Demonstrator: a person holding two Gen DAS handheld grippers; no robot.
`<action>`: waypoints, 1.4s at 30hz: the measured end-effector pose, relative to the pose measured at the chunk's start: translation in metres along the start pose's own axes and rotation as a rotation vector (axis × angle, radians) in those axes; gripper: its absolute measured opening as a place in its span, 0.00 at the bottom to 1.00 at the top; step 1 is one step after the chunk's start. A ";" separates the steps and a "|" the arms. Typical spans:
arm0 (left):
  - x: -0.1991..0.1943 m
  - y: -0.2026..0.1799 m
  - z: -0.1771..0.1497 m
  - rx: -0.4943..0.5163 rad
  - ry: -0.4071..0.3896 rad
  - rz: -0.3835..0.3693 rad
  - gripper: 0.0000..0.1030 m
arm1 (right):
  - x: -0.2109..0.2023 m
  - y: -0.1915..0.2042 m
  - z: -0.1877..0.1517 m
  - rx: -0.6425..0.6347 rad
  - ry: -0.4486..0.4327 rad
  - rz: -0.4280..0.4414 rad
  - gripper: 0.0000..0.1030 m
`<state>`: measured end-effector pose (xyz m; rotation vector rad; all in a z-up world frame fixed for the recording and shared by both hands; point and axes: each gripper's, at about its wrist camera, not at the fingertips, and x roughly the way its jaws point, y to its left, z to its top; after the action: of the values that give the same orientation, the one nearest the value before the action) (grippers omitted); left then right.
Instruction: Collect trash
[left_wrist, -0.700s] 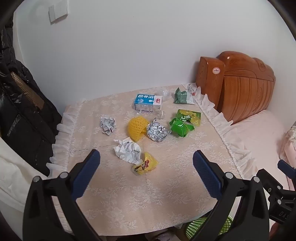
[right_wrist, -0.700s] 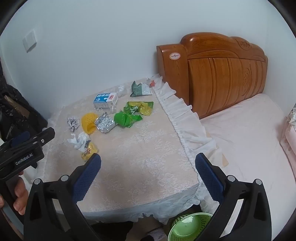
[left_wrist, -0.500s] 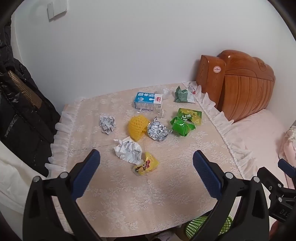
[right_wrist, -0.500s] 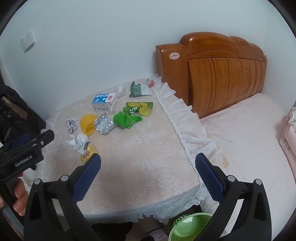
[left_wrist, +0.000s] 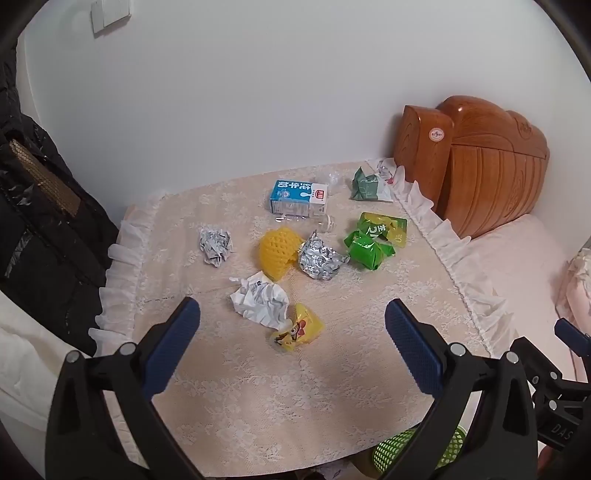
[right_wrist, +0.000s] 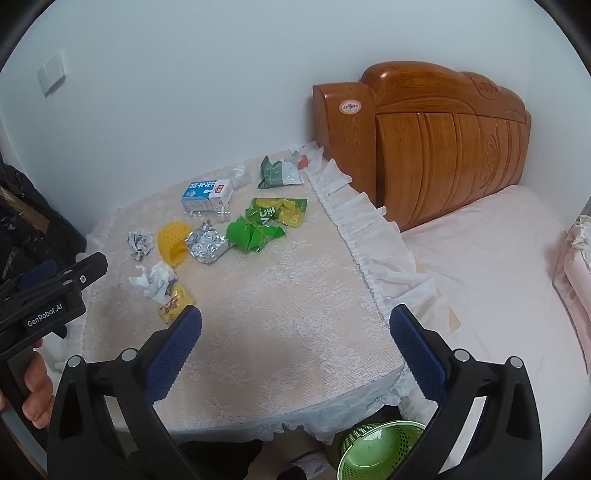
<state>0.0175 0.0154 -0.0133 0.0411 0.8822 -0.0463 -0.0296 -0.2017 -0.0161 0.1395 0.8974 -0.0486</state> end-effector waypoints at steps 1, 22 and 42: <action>0.000 0.000 0.000 0.000 0.000 0.000 0.94 | 0.001 0.001 0.000 -0.001 0.002 -0.001 0.98; 0.005 0.004 -0.001 -0.006 0.017 0.004 0.94 | 0.005 0.003 -0.002 -0.009 0.012 -0.022 0.98; 0.008 0.006 0.000 -0.010 0.026 0.011 0.94 | 0.007 0.003 -0.001 -0.014 0.017 -0.018 0.98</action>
<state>0.0230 0.0208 -0.0187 0.0374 0.9078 -0.0311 -0.0259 -0.1983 -0.0220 0.1192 0.9161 -0.0581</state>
